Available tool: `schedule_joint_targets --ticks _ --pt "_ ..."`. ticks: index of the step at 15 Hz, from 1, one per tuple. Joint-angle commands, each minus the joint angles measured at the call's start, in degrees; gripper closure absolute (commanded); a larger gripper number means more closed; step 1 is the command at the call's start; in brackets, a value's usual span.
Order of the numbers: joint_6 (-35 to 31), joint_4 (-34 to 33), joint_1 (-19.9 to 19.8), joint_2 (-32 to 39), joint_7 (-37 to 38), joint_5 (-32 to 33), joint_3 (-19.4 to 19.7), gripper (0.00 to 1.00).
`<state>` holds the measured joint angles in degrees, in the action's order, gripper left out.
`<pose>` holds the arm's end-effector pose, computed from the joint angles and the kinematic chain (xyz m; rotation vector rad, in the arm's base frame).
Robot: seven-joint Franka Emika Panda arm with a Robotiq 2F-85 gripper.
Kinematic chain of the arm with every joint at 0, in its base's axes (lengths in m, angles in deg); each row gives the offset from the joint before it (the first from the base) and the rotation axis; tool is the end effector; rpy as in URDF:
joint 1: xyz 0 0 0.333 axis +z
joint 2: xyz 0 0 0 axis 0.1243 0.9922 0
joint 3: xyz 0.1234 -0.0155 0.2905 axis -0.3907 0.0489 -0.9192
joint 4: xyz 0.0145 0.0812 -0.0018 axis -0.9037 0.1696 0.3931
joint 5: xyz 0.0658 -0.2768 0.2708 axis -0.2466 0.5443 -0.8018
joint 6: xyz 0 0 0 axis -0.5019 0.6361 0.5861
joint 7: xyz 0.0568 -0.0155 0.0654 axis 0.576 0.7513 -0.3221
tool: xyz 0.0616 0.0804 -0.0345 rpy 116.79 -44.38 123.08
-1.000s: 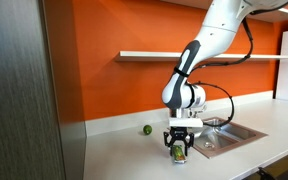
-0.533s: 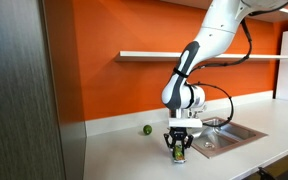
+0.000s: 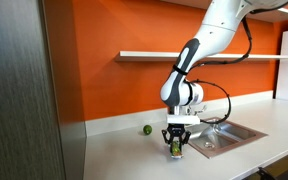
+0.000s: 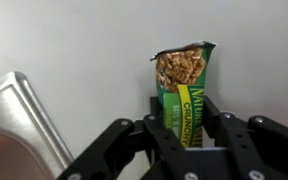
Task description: Pick up one object from the counter and put it on the shelf
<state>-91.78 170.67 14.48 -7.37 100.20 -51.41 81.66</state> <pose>0.4641 0.0991 0.1830 -2.9901 0.5144 0.2025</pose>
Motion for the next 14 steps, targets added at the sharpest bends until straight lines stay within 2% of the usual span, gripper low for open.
schedule_joint_targets --ticks 1,6,14 --pt "2.58 1.23 1.15 -5.58 2.33 1.85 0.55 0.82" --pt "6.23 2.94 1.95 -13.65 3.35 3.17 -0.29 0.82" --pt "21.15 3.80 1.85 -31.24 6.53 7.49 -3.72 0.82"
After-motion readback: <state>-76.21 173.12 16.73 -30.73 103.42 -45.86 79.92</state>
